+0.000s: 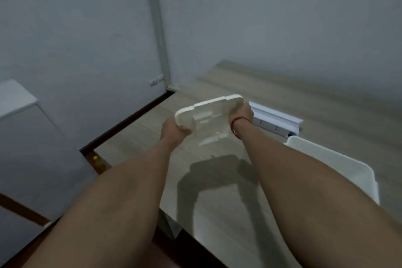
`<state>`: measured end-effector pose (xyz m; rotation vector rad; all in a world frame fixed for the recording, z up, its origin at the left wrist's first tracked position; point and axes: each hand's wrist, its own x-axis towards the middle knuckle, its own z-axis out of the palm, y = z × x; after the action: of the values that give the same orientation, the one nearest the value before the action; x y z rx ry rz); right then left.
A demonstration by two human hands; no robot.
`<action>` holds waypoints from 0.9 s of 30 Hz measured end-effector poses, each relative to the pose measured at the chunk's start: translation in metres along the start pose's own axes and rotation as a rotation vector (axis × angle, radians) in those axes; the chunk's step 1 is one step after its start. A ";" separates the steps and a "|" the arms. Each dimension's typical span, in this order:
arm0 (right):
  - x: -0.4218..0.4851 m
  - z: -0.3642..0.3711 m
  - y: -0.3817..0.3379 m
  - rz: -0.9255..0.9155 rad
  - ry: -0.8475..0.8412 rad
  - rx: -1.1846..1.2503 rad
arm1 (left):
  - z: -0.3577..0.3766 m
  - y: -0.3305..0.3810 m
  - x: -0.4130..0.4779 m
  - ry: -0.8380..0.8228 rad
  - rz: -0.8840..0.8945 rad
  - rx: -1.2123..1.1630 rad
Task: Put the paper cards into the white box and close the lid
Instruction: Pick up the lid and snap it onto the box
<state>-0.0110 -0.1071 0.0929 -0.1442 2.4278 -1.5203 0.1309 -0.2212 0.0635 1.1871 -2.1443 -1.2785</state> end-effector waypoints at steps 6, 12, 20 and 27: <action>-0.022 -0.017 -0.068 0.200 -0.159 0.680 | -0.012 0.053 -0.004 0.264 0.385 0.488; -0.043 -0.024 -0.080 0.237 -0.133 0.719 | -0.004 0.065 0.000 0.217 0.410 0.638; -0.025 -0.043 -0.033 0.276 0.045 0.408 | -0.005 0.053 0.010 -0.479 0.289 0.755; -0.024 -0.103 0.013 0.314 0.037 0.335 | 0.043 0.051 0.019 -0.282 0.316 0.440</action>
<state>-0.0157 -0.0067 0.1276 0.3188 2.0591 -1.7550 0.0669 -0.2017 0.0832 0.7945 -2.7874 -0.9051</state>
